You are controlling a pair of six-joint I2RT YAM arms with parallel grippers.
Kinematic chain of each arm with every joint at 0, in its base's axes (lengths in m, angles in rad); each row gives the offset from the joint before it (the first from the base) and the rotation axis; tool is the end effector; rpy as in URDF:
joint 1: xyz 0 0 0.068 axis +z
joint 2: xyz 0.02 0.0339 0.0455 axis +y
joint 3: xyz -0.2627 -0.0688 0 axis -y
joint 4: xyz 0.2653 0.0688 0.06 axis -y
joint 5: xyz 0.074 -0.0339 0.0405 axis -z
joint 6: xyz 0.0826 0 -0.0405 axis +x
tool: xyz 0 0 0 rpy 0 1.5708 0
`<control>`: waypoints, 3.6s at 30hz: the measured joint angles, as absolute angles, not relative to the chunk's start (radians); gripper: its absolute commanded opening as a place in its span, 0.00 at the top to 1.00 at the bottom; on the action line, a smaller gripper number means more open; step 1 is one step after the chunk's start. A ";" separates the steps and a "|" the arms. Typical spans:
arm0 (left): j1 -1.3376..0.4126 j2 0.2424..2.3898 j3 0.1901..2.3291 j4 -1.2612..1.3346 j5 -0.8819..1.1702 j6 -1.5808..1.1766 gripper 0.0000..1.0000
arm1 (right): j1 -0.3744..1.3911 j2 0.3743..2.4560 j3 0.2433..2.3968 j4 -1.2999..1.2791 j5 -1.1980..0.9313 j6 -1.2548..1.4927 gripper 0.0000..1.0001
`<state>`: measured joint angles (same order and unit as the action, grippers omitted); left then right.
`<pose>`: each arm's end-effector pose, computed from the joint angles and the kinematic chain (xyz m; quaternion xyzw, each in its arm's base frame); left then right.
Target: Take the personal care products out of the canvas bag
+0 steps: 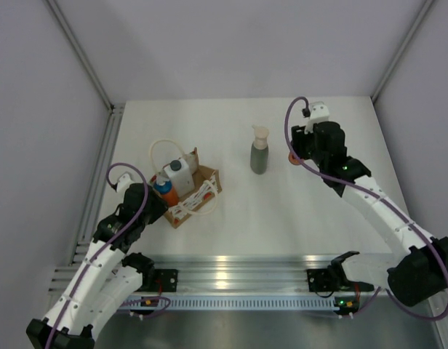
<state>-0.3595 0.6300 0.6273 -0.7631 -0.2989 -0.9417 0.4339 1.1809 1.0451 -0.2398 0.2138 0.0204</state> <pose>0.1803 -0.0418 0.2215 -0.3170 0.8548 -0.1256 0.3912 0.3114 0.1250 0.3233 -0.1100 0.8168 0.0400 0.5649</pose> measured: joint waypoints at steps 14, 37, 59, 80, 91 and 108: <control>-0.360 0.630 0.627 -0.763 -0.294 -0.936 0.57 | 0.335 1.448 0.986 -0.097 0.129 0.028 1.00; -0.360 0.631 0.627 -0.763 -0.285 -0.925 0.56 | 0.316 1.519 0.987 -0.001 0.060 0.044 0.19; -0.359 0.605 0.626 -0.764 -0.285 -0.944 0.54 | 0.596 1.204 0.972 0.088 -0.210 0.109 0.15; -0.359 0.604 0.621 -0.764 -0.309 -0.972 0.55 | 0.992 1.732 1.340 0.097 -0.265 -0.022 0.40; -0.359 0.605 0.604 -0.762 -0.312 -1.044 0.63 | 1.002 1.893 1.456 0.128 -0.354 -0.052 0.43; -0.359 0.596 0.591 -0.760 -0.339 -1.101 0.66 | 1.016 2.057 1.575 0.189 -0.455 -0.079 0.36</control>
